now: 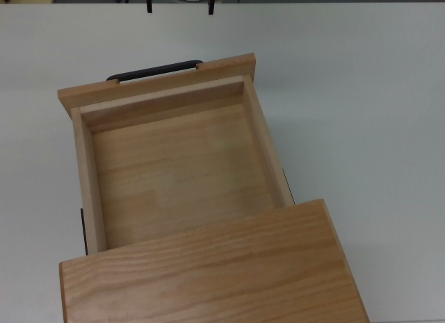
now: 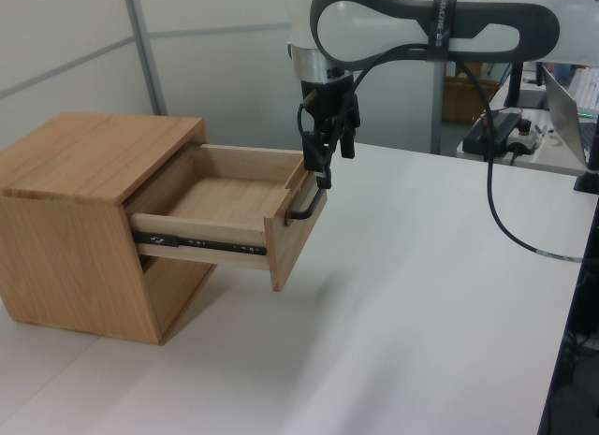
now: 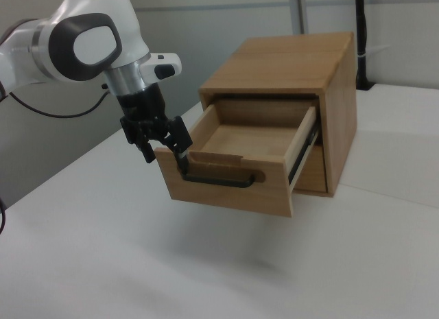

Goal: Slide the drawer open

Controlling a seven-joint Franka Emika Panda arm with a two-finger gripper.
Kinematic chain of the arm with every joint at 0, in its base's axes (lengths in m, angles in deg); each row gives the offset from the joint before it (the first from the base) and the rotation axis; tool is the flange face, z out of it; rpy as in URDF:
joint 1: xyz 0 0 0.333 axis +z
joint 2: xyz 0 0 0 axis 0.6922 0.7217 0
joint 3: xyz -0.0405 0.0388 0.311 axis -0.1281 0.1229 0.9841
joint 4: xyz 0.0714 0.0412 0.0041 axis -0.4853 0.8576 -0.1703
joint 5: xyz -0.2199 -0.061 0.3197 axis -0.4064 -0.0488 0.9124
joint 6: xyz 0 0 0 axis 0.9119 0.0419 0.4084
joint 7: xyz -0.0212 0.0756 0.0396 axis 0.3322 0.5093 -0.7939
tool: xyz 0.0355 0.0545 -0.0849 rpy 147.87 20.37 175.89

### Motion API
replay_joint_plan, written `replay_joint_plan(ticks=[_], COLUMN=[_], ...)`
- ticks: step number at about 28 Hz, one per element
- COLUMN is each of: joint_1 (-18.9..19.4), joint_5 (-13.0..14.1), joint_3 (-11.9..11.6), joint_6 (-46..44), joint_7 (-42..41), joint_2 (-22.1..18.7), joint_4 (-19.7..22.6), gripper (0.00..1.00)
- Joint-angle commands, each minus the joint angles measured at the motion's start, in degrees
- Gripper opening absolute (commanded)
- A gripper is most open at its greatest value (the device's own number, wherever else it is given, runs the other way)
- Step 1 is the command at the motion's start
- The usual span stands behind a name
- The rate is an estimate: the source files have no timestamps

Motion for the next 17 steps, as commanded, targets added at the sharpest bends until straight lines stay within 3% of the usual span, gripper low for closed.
replay_joint_plan(ticks=[1,17], joint_1=[0.0,0.1], joint_5=[0.8,1.0], joint_3=[0.0,0.1], joint_6=[-1.2,-1.3], joint_7=[-1.5,-0.7], joint_2=[-0.1,-0.1], joint_4=[-0.3,-0.3], gripper=[1.0,1.0])
